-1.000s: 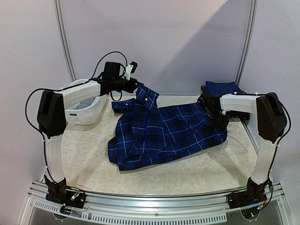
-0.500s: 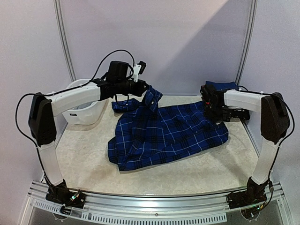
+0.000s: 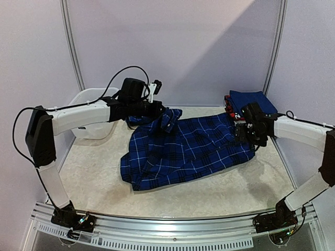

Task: Fold and stack the mixed laundry pile
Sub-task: Fold the flattened shirt at the center of the board.

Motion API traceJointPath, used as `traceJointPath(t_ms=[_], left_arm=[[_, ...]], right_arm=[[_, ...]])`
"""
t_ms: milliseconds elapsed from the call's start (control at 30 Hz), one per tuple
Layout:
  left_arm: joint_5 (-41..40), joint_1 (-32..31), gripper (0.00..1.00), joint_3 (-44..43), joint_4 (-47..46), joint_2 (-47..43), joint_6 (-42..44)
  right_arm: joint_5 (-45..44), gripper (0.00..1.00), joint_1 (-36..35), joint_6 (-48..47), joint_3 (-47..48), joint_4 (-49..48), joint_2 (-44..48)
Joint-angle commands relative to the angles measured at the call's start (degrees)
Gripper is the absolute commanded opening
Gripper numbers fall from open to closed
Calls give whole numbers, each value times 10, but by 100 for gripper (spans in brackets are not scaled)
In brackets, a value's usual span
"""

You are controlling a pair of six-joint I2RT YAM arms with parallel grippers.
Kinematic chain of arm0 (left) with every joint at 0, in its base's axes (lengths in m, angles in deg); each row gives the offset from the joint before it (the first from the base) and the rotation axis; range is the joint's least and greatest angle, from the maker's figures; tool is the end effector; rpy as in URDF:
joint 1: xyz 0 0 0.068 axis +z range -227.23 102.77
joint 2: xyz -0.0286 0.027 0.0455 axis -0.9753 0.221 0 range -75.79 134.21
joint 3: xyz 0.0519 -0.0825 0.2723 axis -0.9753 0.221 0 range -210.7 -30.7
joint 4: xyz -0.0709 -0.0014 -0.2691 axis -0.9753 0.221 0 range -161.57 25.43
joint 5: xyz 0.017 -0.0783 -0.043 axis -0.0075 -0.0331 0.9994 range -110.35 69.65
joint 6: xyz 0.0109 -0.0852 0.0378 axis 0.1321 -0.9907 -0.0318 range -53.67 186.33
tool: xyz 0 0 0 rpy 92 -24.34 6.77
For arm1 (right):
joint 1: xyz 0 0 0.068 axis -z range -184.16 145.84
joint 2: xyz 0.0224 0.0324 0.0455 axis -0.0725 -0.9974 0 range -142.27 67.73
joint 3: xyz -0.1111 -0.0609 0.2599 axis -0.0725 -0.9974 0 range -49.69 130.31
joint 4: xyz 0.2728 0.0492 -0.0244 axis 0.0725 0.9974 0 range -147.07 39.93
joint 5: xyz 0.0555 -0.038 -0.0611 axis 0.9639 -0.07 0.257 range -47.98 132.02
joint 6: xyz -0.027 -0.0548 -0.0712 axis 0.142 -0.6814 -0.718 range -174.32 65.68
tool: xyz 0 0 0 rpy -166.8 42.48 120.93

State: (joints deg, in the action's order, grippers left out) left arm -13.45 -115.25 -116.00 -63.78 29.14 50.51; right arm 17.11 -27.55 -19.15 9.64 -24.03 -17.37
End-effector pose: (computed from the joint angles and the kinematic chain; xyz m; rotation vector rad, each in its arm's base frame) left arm 0.3879 -0.3163 0.2804 0.4844 2.0649 -0.6971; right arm 0.3233 0.1012 0.2040 0.4030 2.4307 -0.1378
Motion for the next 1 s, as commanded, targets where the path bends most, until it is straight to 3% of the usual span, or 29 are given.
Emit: traceJointPath(t_ms=[0,167,300,533,700,833,967], left_arm=[[-4,-8,0,81,-35,-50,-32],[-26,-19,0,169,-68,-77,-30],[-38,-19,0,183,-62,-77,-23],[-100,-18,0,190,-38,-100,-1],[-111,-16,0,196,-34,-104,6],[-113,-13,0,196,-39,-101,3],[-100,-13,0,197,-47,-99,-2]], right_arm=[[172,98,-20,-39,-104,-139,74],[242,85,-63,-52,-149,-201,67],[301,78,-127,-71,-155,-249,28],[344,77,-210,-72,-166,-357,-29],[300,83,-216,57,-175,-360,-47],[328,85,-227,211,-241,-459,-41],[298,88,-242,272,-258,-446,-30]])
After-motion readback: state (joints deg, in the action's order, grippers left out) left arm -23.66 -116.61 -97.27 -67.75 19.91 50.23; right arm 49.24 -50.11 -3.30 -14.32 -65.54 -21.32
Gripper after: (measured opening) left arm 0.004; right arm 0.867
